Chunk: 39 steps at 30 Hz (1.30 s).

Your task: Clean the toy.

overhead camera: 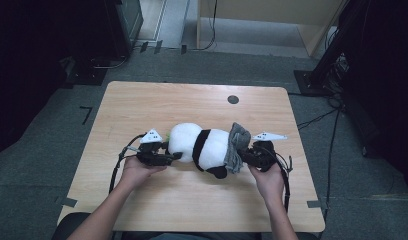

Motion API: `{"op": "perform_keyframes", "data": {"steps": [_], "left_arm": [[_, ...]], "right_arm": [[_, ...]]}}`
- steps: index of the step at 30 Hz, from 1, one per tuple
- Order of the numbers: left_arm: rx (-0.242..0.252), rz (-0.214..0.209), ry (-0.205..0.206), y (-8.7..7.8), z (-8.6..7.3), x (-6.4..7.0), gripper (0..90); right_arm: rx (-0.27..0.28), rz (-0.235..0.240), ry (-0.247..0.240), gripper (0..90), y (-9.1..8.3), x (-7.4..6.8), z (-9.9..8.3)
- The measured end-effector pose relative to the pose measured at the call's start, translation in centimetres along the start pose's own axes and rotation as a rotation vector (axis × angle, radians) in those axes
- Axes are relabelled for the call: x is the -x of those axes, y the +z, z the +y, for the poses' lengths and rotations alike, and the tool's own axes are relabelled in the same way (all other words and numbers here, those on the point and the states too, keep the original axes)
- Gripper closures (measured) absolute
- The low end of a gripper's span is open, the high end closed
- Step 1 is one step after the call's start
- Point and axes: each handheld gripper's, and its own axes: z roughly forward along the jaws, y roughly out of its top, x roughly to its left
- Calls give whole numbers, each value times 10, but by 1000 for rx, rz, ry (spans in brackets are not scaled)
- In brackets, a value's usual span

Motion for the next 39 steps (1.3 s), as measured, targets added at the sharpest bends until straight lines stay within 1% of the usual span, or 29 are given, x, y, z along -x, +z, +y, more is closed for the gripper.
{"op": "perform_keyframes", "data": {"steps": [4, 5, 9, 12, 15, 16, 17, 18, 21, 25, 27, 29, 31, 33, 34, 39], "left_arm": [[1, 2, -8, 0, 0, 0, 375], [1, 3, -8, 0, 0, 0, 376], [1, 5, -5, 0, 0, 1, 377], [1, 6, -3, 0, -1, 1, 376], [2, 6, -3, 0, -1, 1, 375], [2, 6, -4, -1, -1, 1, 375], [1, 6, -5, -1, -1, 1, 374], [0, 6, -7, -1, -1, 1, 374], [1, 6, 0, 0, -1, 1, 374], [0, 8, 6, 0, -1, 2, 374], [0, 8, 7, 0, -1, 2, 373], [0, 8, 6, 0, -1, 2, 374], [1, 8, 5, 0, -1, 2, 374], [0, 8, 7, -1, -1, 2, 374], [0, 8, 5, -1, -1, 2, 374], [2, 8, 5, 0, -1, 2, 373]], "right_arm": [[-7, 28, 31, 751, 3, 6, -1], [-18, 28, 34, 752, 5, 7, -1], [-94, 15, 46, 754, 15, 8, -4], [-122, 16, 43, 754, 19, 9, -5], [-170, 12, 50, 755, 23, 13, -7], [-179, 21, 55, 758, 24, 16, -7], [-172, 30, 73, 760, 22, 18, -6], [-154, 33, 84, 761, 19, 20, -5], [-127, 15, 85, 760, 9, 24, -2], [-87, 2, 122, 760, -3, 36, 1], [-62, -2, 125, 760, -10, 39, 3], [-44, -1, 117, 760, -17, 40, 8], [-13, 8, 98, 760, -26, 37, 15], [14, 12, 64, 761, -37, 33, 24], [27, 21, 52, 762, -43, 30, 27], [82, 51, 10, 762, -69, 17, 40]]}}
